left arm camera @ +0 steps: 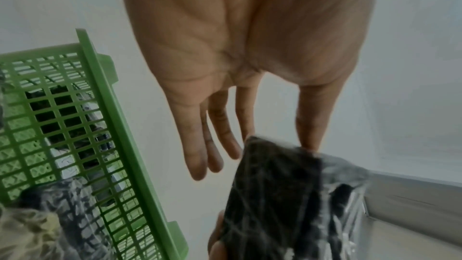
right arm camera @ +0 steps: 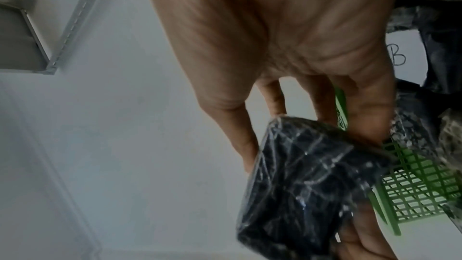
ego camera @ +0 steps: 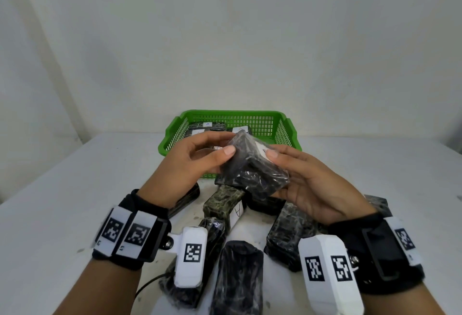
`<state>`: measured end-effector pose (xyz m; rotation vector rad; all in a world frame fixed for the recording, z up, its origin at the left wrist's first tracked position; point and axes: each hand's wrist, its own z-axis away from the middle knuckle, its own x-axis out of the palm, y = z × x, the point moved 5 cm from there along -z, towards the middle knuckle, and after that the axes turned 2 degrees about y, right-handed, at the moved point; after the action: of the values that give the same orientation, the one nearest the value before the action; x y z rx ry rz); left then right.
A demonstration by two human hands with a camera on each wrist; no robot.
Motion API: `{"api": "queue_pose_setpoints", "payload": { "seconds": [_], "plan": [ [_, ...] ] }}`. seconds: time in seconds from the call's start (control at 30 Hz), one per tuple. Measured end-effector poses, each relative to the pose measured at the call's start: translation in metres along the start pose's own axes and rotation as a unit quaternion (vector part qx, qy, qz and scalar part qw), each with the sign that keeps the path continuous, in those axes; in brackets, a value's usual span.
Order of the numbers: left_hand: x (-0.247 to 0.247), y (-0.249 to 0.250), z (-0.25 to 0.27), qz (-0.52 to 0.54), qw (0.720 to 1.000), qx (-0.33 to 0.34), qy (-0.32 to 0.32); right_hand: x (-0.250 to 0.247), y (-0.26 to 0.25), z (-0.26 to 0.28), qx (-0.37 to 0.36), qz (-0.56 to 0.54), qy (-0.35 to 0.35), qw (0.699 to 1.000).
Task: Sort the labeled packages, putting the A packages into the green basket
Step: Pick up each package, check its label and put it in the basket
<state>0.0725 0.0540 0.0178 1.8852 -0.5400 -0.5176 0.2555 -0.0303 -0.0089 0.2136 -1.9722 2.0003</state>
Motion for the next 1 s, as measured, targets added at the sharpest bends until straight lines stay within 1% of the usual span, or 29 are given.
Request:
{"api": "queue_pose_setpoints", "payload": {
  "seconds": [0.07, 0.13, 0.27, 0.37, 0.47, 0.57, 0.6, 0.63, 0.7, 0.73, 0.77, 0.87, 0.93, 1.0],
  "plan": [
    [-0.001, 0.001, 0.000, 0.003, 1.000, -0.011, 0.024, 0.000, -0.001, -0.002, -0.013, -0.011, 0.020, 1.000],
    [0.002, 0.003, -0.001, -0.002, 0.999, -0.025, 0.024, 0.000, 0.001, -0.005, -0.017, 0.004, 0.035, 0.999],
    [0.001, 0.002, -0.011, -0.048, 0.997, -0.049, 0.025, 0.012, 0.003, -0.013, 0.000, 0.063, 0.019, 0.998],
    [-0.008, 0.006, -0.024, -0.019, 0.997, -0.071, 0.007, 0.024, -0.007, -0.021, 0.014, 0.108, -0.006, 0.994],
    [-0.019, 0.017, -0.037, -0.005, 0.996, -0.086, -0.022, 0.032, -0.024, -0.036, 0.008, 0.165, -0.003, 0.986],
    [-0.039, 0.023, -0.055, -0.063, 0.993, -0.086, -0.051, 0.041, -0.035, -0.056, 0.011, 0.190, 0.000, 0.982],
    [-0.049, 0.022, -0.063, -0.093, 0.991, -0.085, -0.040, 0.045, -0.037, -0.064, 0.015, 0.191, 0.001, 0.981],
    [-0.061, 0.019, -0.070, -0.120, 0.989, -0.089, -0.016, 0.047, -0.037, -0.072, 0.017, 0.194, 0.005, 0.981],
    [-0.084, 0.010, -0.084, -0.177, 0.977, -0.105, 0.061, 0.050, -0.037, -0.090, 0.021, 0.203, 0.026, 0.979],
    [-0.096, 0.003, -0.091, -0.215, 0.965, -0.114, 0.096, 0.051, -0.036, -0.099, 0.023, 0.208, 0.041, 0.977],
    [-0.106, -0.007, -0.098, -0.249, 0.953, -0.127, 0.116, 0.052, -0.033, -0.108, 0.028, 0.217, 0.050, 0.974],
    [-0.125, -0.037, -0.113, -0.320, 0.920, -0.189, 0.124, 0.057, -0.023, -0.132, 0.057, 0.256, 0.061, 0.963],
    [-0.135, -0.055, -0.120, -0.335, 0.904, -0.232, 0.134, 0.061, -0.016, -0.143, 0.090, 0.265, 0.071, 0.957],
    [-0.142, -0.070, -0.126, -0.343, 0.892, -0.266, 0.127, 0.066, -0.012, -0.154, 0.112, 0.278, 0.077, 0.951]
  ]
}}
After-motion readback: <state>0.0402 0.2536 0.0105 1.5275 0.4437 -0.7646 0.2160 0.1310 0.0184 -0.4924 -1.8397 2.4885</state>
